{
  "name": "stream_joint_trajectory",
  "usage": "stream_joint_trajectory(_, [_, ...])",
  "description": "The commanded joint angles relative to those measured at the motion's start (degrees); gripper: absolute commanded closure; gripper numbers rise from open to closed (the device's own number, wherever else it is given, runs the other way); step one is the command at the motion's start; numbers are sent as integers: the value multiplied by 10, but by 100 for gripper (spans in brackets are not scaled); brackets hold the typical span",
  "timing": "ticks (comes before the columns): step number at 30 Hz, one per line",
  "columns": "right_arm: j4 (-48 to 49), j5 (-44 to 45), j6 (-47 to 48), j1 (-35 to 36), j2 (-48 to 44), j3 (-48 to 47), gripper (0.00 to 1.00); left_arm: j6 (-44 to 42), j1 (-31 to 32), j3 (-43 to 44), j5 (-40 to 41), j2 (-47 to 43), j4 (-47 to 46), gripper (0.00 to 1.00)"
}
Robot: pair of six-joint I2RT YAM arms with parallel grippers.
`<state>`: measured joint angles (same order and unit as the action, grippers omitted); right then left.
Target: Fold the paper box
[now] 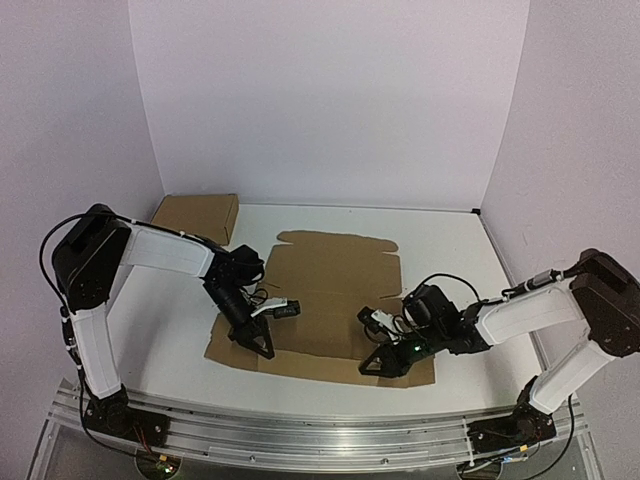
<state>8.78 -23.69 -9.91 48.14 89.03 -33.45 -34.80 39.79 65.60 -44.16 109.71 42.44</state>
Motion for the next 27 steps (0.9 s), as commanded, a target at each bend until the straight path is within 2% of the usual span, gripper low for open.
stream_joint_trajectory(1, [-111, 116, -9, -2, -11, -73, 69, 98, -11, 15, 50, 33, -38, 100])
stream_joint_trajectory(4, [-167, 176, -13, -2, -30, -98, 62, 116, -11, 28, 80, 54, -53, 100])
stream_joint_trajectory(6, [-191, 213, -26, -2, -44, -107, 62, 120, -11, 31, 103, 65, -64, 100])
stream_joint_trajectory(10, [-213, 268, -45, 8, -64, -119, 71, 117, -11, 32, 149, 79, -83, 100])
stream_joint_trajectory(13, [-193, 227, -43, 24, -50, -127, 85, 113, -10, 26, 167, 83, -86, 100])
stream_joint_trajectory(16, [-145, 176, -54, 27, -11, -126, 93, 105, -10, 22, 177, 86, -92, 100])
stream_joint_trajectory(21, [-128, 204, -81, 27, 82, -168, 100, 87, -10, 28, 196, 87, -95, 100])
stream_joint_trajectory(25, [-126, 258, -130, 21, 130, -173, 100, 55, -5, 29, 221, 77, -97, 100])
stream_joint_trajectory(27, [-126, 254, -153, 20, 147, -162, 100, 33, -5, 36, 226, 67, -88, 95])
